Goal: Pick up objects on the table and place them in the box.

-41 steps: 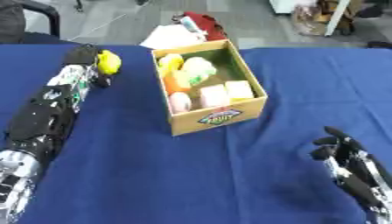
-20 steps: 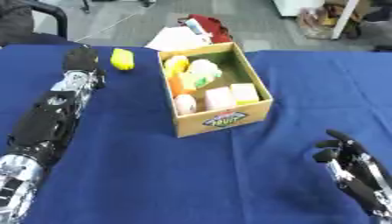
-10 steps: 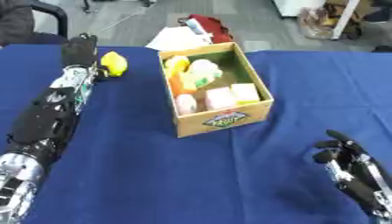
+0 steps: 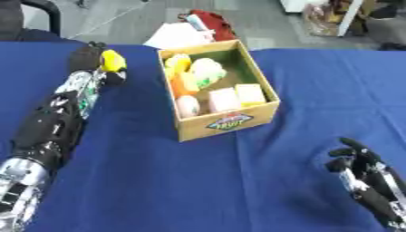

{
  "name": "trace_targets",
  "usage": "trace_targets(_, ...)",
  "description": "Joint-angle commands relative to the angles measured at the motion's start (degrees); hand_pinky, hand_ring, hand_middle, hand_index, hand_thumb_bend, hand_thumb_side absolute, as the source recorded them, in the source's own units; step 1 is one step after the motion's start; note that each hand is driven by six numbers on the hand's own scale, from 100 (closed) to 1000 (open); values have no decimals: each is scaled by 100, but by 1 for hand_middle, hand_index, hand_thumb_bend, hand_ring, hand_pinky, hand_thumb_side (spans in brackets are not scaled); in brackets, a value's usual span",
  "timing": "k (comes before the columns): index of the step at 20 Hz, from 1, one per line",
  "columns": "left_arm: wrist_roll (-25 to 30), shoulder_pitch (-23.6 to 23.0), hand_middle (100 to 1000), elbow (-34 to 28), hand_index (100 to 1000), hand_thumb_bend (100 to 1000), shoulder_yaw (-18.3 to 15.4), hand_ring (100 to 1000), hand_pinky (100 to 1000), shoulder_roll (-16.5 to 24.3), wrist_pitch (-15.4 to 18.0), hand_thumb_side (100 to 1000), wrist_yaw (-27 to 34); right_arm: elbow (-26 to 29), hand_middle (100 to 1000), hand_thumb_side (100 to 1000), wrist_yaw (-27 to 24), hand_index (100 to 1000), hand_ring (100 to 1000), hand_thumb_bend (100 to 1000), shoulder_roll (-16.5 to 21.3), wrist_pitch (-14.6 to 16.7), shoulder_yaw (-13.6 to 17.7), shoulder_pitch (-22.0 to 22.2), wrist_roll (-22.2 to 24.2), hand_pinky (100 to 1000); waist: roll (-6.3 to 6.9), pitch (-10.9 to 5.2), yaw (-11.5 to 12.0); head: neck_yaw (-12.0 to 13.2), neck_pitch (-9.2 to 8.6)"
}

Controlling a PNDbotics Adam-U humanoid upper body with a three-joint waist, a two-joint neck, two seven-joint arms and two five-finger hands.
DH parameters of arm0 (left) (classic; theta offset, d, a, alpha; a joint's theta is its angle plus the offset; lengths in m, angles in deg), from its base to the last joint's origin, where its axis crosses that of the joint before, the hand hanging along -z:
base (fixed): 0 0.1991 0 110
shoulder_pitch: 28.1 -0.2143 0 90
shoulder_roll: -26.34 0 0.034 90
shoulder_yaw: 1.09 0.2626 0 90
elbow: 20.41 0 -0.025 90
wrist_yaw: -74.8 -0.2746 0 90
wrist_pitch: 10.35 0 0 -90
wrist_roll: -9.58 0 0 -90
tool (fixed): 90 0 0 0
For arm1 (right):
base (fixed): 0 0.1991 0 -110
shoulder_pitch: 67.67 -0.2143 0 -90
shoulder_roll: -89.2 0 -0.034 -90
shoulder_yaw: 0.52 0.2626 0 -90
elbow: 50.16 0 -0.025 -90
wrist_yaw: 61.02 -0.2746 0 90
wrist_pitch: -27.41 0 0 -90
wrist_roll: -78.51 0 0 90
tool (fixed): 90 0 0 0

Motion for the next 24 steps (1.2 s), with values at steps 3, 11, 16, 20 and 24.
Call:
trace_targets(3, -275, 103, 506, -118, 713, 140, 13, 494, 647, 57, -192, 150, -178, 56, 666, 392, 17, 906, 626, 100, 8, 23, 2, -64, 25, 660, -64, -27, -6, 37, -59)
trace_targets(11, -1236, 197, 332, -839, 526, 100, 62, 357, 538, 316, -175, 138, 103, 51, 666, 392, 18, 907, 626, 100, 36, 10, 48, -41, 12, 660, 0, -119, 114, -13, -53)
trace_targets(16, -998, 176, 347, -2130, 541, 100, 542, 373, 552, 557, 496, 120, 782, 57, 666, 391, 18, 907, 626, 100, 61, 4, 67, -25, 15, 660, 48, -189, 222, -79, -33)
trace_targets(20, -218, 154, 368, -3100, 564, 100, 1158, 393, 575, 568, 1173, 118, 1347, 60, 666, 387, 15, 907, 627, 100, 66, 0, 65, -17, 32, 660, 70, -233, 257, -99, -31)
trace_targets(24, 637, 222, 414, -3514, 615, 100, 1765, 437, 613, 332, 1714, 140, 1517, 54, 666, 379, 19, 906, 628, 100, 63, 5, 52, -12, 58, 660, 62, -279, 233, -88, -21)
